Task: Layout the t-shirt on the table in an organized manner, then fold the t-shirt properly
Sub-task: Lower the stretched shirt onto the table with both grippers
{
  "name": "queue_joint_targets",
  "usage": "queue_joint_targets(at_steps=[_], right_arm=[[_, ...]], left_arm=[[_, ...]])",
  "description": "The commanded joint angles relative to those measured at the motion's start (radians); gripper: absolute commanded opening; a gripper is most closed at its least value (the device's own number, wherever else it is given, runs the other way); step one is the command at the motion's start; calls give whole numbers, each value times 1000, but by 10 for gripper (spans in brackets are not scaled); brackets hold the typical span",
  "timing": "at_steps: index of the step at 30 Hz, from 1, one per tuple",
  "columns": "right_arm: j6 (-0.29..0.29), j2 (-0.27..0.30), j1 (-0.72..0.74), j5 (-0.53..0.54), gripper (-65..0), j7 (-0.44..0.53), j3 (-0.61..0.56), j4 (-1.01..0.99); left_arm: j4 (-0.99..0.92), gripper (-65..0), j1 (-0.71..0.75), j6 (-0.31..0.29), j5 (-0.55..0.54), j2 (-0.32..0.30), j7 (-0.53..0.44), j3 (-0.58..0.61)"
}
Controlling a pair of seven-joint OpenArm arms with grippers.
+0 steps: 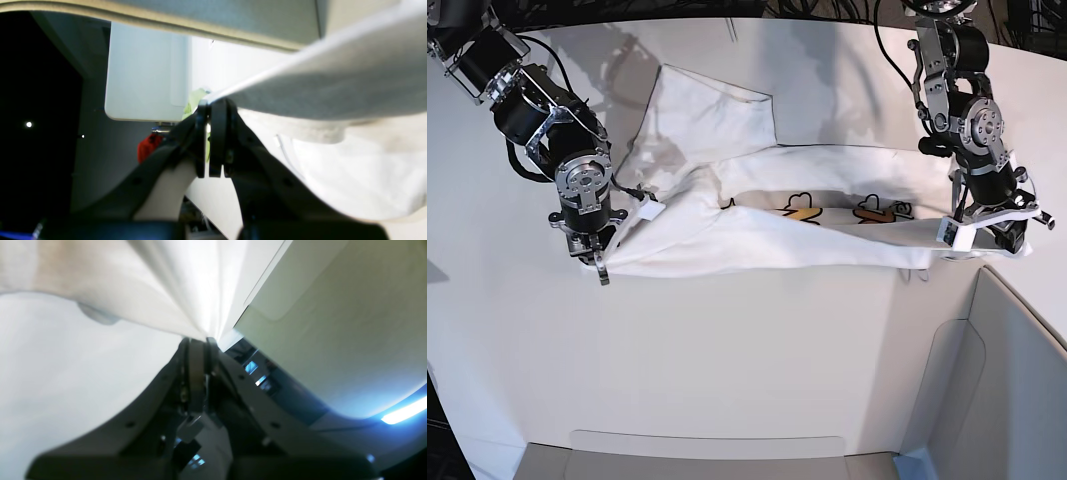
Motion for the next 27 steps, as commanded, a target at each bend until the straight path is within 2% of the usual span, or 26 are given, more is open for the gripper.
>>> queue_joint_targets(at_steps=[1,8,13,15,21,23,27], right_arm=[[-12,26,-9,-18,-650,-12,32,36],[-12,86,-180,-13,-650,-11,186,164],[-12,109,-255,-10,-650,-8,290,190],[-12,112,-267,30,-650,-6,330,196],[-18,94,-275,145,-650,-6,463,208],[-18,77,-267,156,-650,-6,488,211],[-18,78,-281,160,-650,-8,552,224]], left_arm=[[19,-650,-10,18,16,9,-8,2],[47,-650,86,18,19,26,-12,-4],[50,-650,159,18,86,29,-19,-3],[52,-650,179,18,111,29,-19,-1],[53,-650,136,20,120,29,-20,-7],[55,-650,86,20,120,29,-20,-7],[56,-650,18,20,149,26,-20,-7]])
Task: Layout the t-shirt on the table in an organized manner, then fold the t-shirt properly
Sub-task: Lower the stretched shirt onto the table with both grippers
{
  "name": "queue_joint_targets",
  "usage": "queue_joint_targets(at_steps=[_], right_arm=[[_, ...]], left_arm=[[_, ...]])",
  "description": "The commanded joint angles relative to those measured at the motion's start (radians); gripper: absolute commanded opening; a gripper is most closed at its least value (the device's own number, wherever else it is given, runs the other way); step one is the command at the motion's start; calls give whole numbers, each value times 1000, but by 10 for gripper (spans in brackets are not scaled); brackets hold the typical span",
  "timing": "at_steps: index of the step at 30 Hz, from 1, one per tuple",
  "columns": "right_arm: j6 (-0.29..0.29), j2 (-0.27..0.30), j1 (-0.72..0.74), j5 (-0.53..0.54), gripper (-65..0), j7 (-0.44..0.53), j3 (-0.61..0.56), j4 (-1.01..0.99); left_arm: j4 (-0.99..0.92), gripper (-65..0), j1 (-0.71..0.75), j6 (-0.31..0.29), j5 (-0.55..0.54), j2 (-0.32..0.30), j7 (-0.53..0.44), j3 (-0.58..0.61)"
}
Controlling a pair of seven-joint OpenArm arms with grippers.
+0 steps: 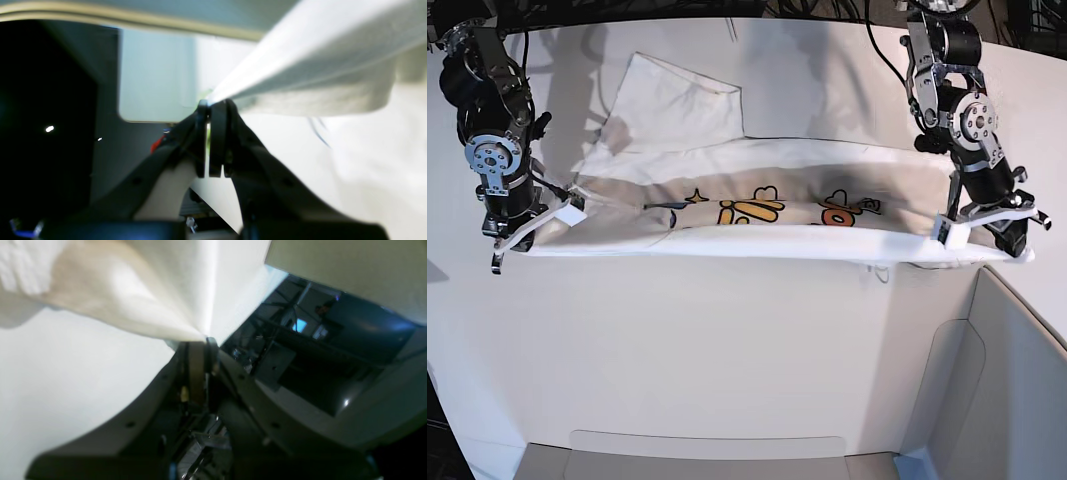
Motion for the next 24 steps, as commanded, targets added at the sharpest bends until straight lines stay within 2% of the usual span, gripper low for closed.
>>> queue_joint_targets(at_steps=[1,5,8,10,15,21,24], right_arm=[[-15,28,-12,-22,-650,-22,47,12],[-15,30,-59,94,-650,-22,159,4],[-15,22,-58,163,-650,-24,176,-20],[-15,7,-50,169,-650,-24,174,-45],[-15,-58,23,168,-650,-25,145,-103],[-15,-76,83,172,-650,-25,105,-220],[-15,-102,135,168,-650,-25,93,-258]], left_arm=[[19,-650,-8,16,30,-7,7,-5],[16,-650,-40,16,33,-4,7,17],[-12,-650,-100,16,19,-4,7,101],[-69,-650,-174,16,-11,-3,16,167],[-343,-650,-377,16,-59,-3,8,246],[-692,-650,-616,16,-80,14,4,305],[-833,-650,-705,17,-80,34,-69,301]])
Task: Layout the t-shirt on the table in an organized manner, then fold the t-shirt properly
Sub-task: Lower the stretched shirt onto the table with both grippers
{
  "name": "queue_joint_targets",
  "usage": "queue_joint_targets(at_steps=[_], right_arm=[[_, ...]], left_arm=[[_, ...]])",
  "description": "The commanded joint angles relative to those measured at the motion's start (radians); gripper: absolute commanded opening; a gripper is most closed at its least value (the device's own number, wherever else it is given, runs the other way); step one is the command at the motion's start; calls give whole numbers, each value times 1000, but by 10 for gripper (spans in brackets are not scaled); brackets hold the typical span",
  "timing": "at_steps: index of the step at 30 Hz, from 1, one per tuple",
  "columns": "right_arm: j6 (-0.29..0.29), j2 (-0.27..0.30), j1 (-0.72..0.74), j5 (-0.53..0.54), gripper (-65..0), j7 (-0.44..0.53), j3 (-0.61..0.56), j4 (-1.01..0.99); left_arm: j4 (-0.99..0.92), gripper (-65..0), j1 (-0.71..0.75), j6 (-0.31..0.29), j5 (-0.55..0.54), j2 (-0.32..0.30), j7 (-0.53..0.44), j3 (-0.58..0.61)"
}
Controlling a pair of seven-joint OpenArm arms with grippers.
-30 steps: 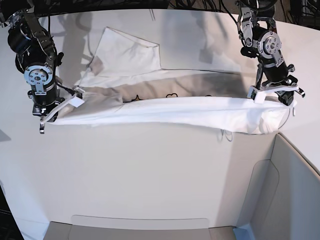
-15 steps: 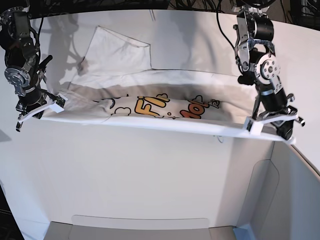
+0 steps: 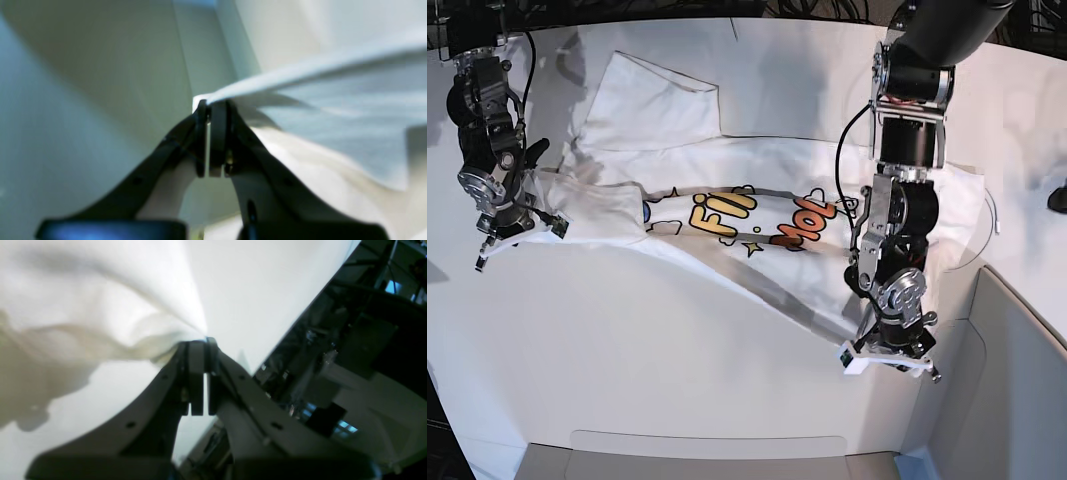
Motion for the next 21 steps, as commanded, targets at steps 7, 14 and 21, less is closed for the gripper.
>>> queue_joint_targets(at_steps=[7,14,21], right_arm=[[-32,-34,104,-19,-650,-35,15,-5],[-216,-66,193,-14,-650,-146,16,-26],[-299,-121,259,-17,-650,-146,70,-80]], left_arm=[[-207,-650,-109,149,8,18,-119,-2],[-378,-650,-164,401,8,16,-220,-4],[-430,-650,-209,427,8,19,-295,-4]])
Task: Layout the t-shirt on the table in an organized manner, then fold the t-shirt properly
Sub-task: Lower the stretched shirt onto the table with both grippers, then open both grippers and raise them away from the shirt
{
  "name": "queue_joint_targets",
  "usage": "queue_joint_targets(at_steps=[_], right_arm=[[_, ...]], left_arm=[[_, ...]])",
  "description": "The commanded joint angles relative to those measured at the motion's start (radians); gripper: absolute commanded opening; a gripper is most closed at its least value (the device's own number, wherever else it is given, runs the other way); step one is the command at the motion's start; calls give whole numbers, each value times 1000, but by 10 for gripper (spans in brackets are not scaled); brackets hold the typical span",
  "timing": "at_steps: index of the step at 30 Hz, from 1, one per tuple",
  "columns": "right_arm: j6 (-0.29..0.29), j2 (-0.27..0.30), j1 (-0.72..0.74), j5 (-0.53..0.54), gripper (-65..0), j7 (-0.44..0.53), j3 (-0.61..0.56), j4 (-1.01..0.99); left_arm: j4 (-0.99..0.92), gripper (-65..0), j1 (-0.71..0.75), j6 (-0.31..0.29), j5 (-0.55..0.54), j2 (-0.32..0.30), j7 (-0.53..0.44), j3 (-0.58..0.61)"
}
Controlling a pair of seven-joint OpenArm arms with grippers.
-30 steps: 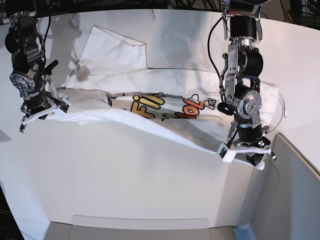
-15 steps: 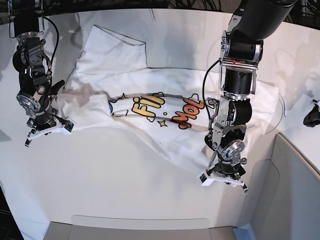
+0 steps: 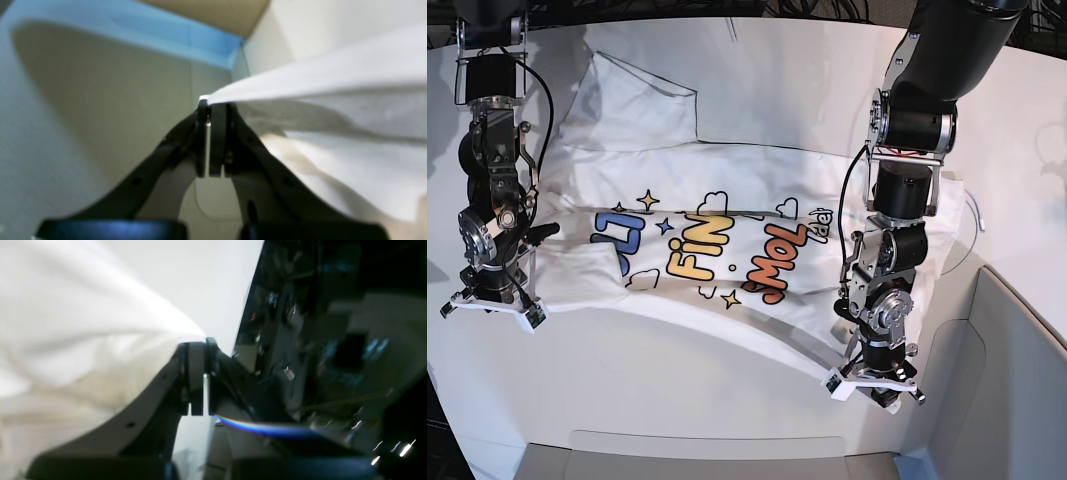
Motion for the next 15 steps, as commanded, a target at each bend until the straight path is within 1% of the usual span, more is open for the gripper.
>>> queue_joint_targets(at_steps=[1,3,4,5,7,8,9,10,11,14,15], right_arm=[[-17,2,38,-21,-650,3,31,-7],[-19,-23,45,-21,-650,3,75,-52],[-19,-29,45,-21,-650,3,88,-65],[-19,-35,45,-19,-630,3,94,-73],[-14,-38,41,-15,-558,3,97,-88],[-13,-40,38,-15,-522,3,94,-91],[-13,-40,35,-13,-486,3,91,-96],[-13,-41,30,-13,-452,3,94,-98],[-13,-41,30,-13,-426,3,95,-91],[-14,-41,35,-13,-379,7,99,-72],[-14,-40,39,-13,-370,7,100,-55]], left_arm=[[-15,-650,-41,19,7,0,-23,-2],[-96,-650,-51,61,7,0,-51,-2],[-148,-650,-53,91,7,0,-60,-2],[-188,-624,-54,122,7,-2,-66,-2],[-250,-477,-67,205,7,-3,-110,-3],[-265,-420,-70,245,7,-3,-136,-12],[-274,-377,-70,291,7,-3,-160,-28],[-277,-364,-70,334,7,-3,-178,-45],[-276,-369,-70,351,7,-3,-184,-54],[-259,-383,-73,352,7,-3,-193,-66],[-220,-383,-73,352,5,-3,-193,-66]])
